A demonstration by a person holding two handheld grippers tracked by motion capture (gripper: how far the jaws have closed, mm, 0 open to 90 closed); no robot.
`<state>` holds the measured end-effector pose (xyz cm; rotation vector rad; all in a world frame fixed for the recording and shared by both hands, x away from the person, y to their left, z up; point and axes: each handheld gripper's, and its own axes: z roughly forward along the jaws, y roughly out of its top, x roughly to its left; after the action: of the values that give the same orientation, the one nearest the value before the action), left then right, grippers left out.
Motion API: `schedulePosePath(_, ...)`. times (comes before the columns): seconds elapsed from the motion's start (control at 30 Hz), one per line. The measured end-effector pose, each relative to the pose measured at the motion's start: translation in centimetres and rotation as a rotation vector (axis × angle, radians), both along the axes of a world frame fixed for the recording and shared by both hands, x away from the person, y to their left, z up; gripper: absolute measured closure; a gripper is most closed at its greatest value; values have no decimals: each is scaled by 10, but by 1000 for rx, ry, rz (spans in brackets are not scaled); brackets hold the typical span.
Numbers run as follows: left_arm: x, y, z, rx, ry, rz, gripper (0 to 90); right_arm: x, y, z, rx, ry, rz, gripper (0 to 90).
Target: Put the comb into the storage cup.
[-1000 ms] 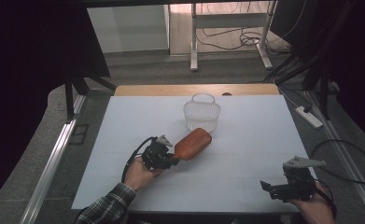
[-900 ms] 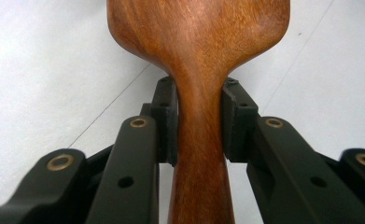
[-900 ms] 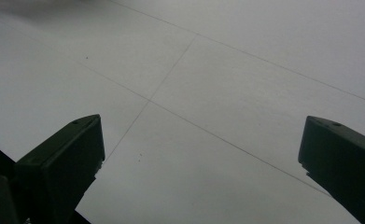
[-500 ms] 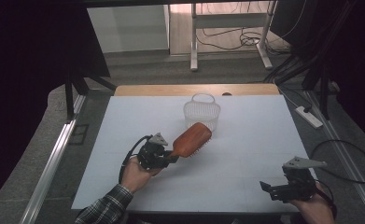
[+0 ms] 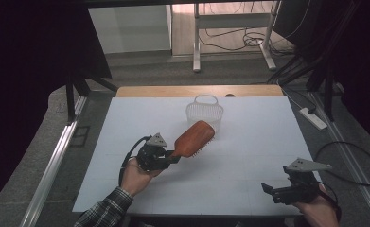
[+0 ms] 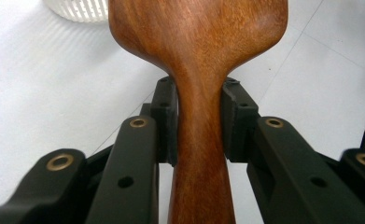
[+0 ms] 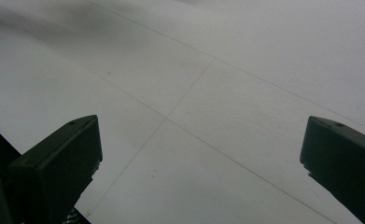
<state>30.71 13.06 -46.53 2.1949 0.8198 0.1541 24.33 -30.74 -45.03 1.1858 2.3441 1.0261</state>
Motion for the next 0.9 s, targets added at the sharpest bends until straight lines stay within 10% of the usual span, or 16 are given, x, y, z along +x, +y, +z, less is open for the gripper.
schedulePosePath(0.5,-4,1,9,-48,-43,-8,705,11,15,16,161,-60,76,0)
schedulePosePath(0.9,-7,-2,11,-80,-66,-19,705,23,44,26,198,-79,122,0)
